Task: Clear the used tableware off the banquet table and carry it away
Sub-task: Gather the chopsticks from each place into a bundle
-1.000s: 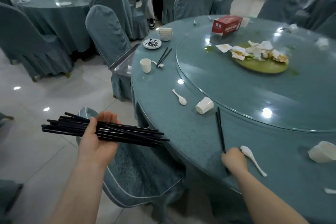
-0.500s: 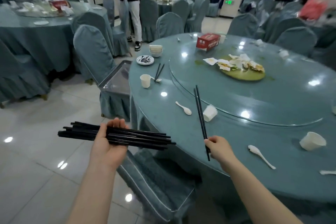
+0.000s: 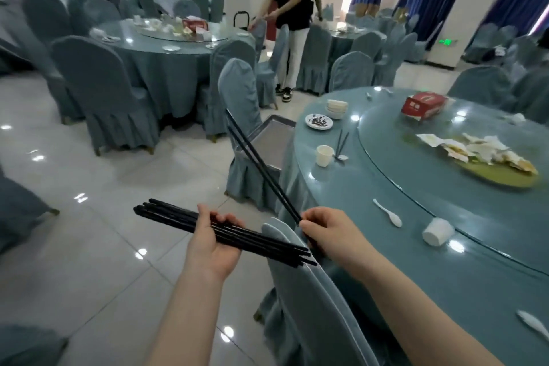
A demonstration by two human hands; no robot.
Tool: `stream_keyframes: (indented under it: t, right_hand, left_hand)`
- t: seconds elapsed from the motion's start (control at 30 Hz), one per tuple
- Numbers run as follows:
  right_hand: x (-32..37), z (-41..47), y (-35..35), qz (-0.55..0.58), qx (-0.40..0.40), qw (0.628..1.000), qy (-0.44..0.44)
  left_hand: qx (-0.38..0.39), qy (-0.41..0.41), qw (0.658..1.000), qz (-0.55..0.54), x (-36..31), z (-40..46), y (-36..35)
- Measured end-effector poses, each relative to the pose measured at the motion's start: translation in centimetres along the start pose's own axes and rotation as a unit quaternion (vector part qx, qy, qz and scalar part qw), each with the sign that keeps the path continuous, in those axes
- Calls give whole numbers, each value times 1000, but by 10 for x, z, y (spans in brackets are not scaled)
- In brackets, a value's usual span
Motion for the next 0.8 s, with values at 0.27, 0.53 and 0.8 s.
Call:
stream_keyframes:
  t: [0.27, 0.53, 0.8]
  right_hand:
    - [66, 74, -115, -94, 141, 984, 61]
    - [102, 204, -176, -155, 178, 968, 89]
    - [116, 333, -170, -174, 153, 968, 95]
  left_hand:
    - [-63, -51, 997, 17, -73, 49, 25]
    - [-63, -101, 993, -15, -154, 156, -7]
    - [-102, -136, 985, -21, -215, 251, -58]
Point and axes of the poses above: each hand's wrist, its own z-axis towards the middle knuckle, its own y-axis out of the back of the hand, x = y × z, the point moved 9 cm from there along z, towards the middle knuckle, and after that the axes turned 5 degrees about -z, right-handed, at the moved point
